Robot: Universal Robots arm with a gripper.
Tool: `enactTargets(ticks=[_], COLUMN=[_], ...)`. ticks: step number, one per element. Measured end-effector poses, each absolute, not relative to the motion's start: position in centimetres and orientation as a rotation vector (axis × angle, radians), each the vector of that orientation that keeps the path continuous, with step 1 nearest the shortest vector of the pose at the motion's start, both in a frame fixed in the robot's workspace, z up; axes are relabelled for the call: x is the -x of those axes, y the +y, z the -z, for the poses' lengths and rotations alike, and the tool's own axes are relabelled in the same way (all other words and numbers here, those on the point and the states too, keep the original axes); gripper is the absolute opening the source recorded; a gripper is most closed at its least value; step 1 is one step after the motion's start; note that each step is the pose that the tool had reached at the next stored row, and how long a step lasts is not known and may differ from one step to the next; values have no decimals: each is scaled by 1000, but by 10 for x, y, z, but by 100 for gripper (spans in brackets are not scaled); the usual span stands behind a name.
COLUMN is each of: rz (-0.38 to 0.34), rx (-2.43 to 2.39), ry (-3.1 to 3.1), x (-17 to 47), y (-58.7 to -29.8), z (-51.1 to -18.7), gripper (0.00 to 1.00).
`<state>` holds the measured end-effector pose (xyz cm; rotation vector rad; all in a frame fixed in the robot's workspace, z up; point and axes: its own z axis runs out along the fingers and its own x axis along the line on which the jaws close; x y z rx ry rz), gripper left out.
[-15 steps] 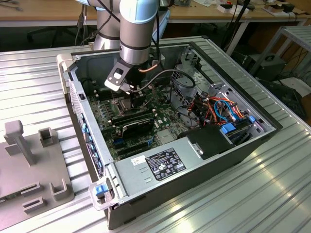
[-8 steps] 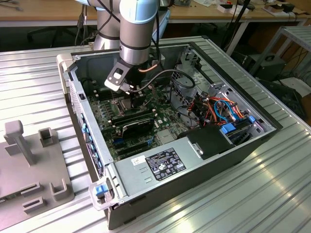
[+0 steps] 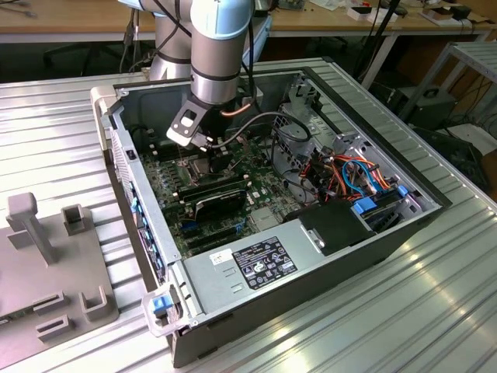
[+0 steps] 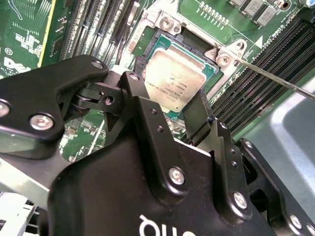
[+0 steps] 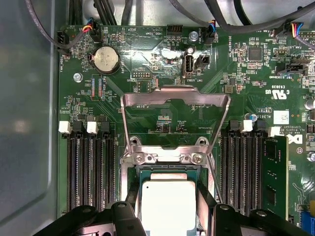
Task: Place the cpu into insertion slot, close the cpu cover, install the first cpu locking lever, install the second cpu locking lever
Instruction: 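Place the cpu into insertion slot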
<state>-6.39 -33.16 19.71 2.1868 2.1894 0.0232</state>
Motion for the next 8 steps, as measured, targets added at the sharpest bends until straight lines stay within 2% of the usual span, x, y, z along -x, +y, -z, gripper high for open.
enactTargets(ticks=[8], rz=[-24], rx=[-2187], ry=[2189], x=[64], y=[-332], z=[-202], gripper=[55])
